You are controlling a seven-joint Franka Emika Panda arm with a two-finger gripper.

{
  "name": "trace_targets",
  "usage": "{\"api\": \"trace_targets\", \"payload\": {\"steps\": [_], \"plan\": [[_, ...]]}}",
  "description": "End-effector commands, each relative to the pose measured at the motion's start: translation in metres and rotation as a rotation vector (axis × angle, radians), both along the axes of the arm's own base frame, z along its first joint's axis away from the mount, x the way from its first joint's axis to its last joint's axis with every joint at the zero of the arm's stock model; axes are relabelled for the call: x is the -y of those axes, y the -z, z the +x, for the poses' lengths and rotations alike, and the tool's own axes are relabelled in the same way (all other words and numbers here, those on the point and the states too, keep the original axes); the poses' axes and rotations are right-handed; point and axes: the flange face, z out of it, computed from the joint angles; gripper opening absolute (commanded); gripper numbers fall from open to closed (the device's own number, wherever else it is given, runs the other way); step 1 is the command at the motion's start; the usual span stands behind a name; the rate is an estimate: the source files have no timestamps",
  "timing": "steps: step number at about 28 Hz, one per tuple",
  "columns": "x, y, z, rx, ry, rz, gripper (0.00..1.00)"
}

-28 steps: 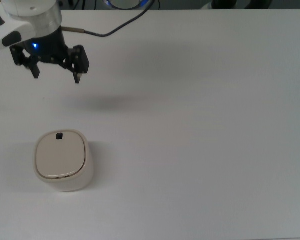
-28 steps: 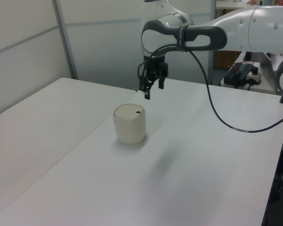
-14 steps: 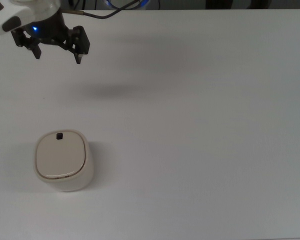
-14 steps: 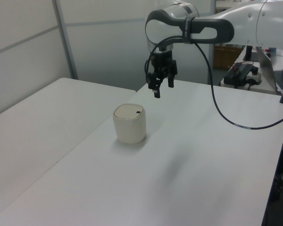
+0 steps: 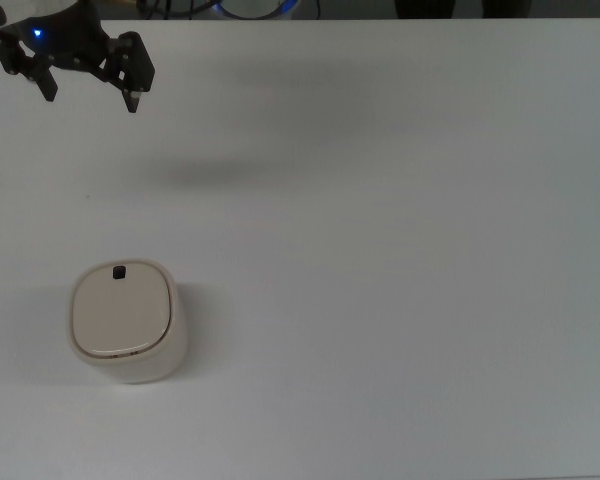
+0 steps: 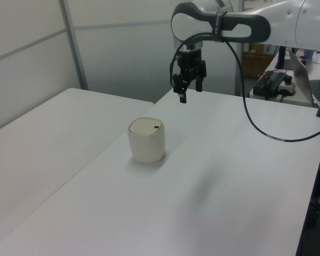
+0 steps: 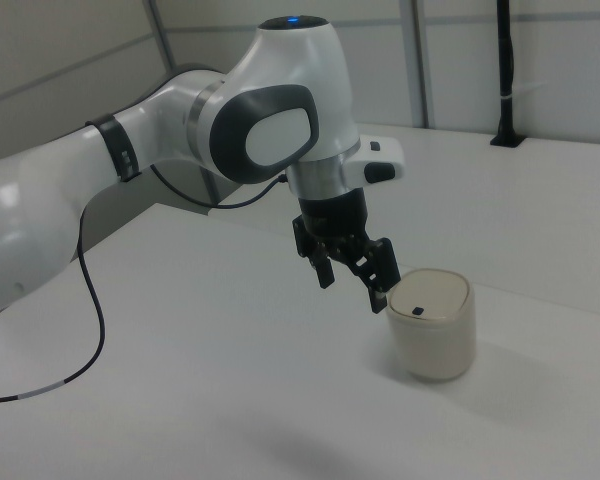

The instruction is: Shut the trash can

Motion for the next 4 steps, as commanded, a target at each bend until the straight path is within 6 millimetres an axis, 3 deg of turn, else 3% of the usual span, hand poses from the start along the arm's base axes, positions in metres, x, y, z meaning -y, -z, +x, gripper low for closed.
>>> {"api": "trace_targets", "payload": {"steps": [1,4], "plan": [[0.0002,-0.0042,-0.0071,-0.019,-0.017,-0.002,1.00],[0.0002,-0.0042,-0.0071,-0.019,-0.017,-0.002,1.00]]}}
